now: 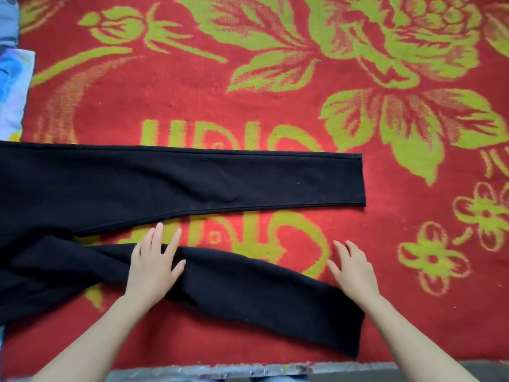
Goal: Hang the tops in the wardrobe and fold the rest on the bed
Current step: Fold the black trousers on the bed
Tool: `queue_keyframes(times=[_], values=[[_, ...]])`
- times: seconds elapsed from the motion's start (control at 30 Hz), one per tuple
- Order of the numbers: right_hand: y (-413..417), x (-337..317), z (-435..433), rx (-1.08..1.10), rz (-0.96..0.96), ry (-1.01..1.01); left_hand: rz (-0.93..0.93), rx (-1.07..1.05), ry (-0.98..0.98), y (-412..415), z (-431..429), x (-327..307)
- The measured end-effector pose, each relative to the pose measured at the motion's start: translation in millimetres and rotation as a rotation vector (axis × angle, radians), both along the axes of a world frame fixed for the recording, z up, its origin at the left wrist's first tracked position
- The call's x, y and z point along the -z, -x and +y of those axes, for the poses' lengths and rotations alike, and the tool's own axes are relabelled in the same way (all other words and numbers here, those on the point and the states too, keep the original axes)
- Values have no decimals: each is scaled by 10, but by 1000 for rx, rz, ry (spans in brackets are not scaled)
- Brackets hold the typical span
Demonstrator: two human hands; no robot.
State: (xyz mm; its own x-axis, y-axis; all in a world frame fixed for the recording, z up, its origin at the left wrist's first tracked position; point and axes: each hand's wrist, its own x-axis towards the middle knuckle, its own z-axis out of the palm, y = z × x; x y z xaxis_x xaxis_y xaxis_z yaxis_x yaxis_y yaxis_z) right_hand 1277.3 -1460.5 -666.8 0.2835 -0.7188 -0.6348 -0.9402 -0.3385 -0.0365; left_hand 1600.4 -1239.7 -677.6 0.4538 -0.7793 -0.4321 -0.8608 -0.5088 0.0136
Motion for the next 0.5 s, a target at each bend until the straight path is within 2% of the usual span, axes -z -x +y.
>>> queue_keyframes(times=[0.13,0.2,0.27,0.4,0.5], values=[[260,64,514,-178,-151,78,16,-90,26,251,423,-21],[339,79,791,-339,-214,62,35,-17,9,370,628,26],[387,143,1064,-450,-177,-28,52,49,-22,445,753,85],[442,218,1279,-429,17,-85,59,-72,-8,398,651,66],[541,221,1193,-316,81,-52,-18,-38,51,265,515,45]])
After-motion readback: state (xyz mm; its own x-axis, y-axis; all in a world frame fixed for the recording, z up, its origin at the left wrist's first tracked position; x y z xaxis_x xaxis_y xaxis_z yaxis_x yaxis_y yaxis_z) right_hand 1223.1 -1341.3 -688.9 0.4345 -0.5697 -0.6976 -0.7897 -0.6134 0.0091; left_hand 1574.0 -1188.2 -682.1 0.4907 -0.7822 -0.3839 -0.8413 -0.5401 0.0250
